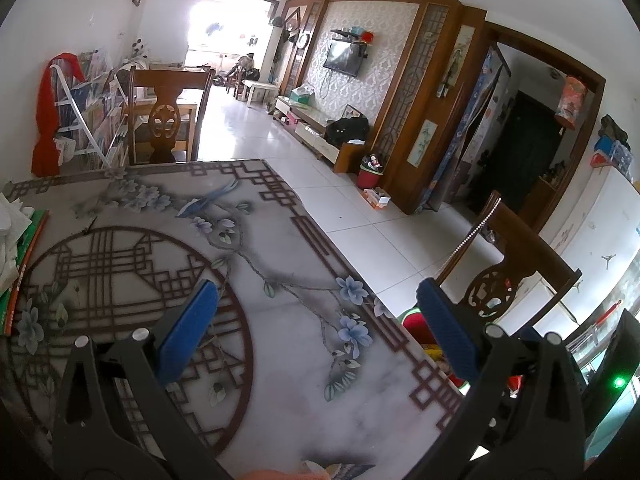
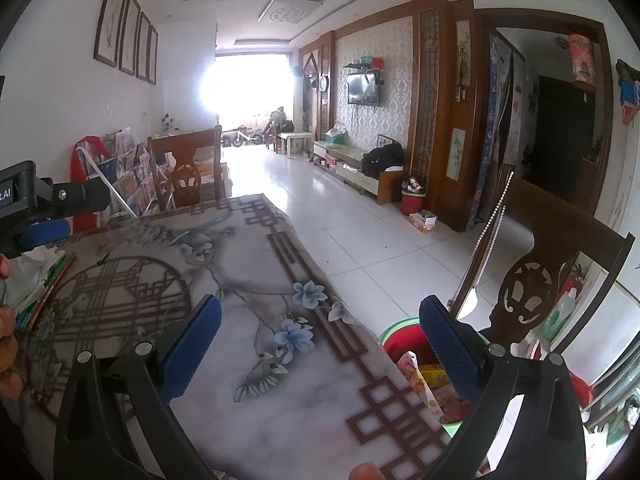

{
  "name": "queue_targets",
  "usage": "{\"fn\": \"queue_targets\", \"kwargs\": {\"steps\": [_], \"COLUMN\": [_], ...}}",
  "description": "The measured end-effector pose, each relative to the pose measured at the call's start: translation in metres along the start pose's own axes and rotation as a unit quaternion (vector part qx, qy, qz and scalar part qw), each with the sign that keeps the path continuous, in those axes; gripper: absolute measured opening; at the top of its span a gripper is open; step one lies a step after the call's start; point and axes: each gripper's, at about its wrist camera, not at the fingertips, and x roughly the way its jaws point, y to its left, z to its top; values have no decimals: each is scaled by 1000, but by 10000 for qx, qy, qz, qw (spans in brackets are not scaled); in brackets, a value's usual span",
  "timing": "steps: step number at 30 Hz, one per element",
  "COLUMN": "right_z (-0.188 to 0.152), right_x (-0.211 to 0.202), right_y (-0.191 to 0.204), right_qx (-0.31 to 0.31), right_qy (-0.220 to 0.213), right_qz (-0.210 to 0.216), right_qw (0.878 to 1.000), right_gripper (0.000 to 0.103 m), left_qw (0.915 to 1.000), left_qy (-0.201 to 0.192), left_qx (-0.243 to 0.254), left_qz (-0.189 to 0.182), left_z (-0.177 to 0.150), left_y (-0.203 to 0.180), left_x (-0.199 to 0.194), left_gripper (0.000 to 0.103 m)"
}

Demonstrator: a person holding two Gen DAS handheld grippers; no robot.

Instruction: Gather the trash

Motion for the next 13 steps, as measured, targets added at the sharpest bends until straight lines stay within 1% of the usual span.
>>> {"fn": "queue_targets", "kwargs": {"steps": [6,13], "right_z": [-4,-5], "right_x": [1,6], "right_y": [-5,-6], "right_qx": [2,-10], "right_qy": [57,112], "right_qz": [18,36], "right_qw": [10000,9999], "right_gripper": [95,95], "left_qw": [10000,10000], "left_qy": [-4,78], "left_qx": [68,-23], "left_qz": [23,48], "left_z": [2,4], "left_y": [-3,0], "left_x": [1,6], "left_gripper": [98,98]}}
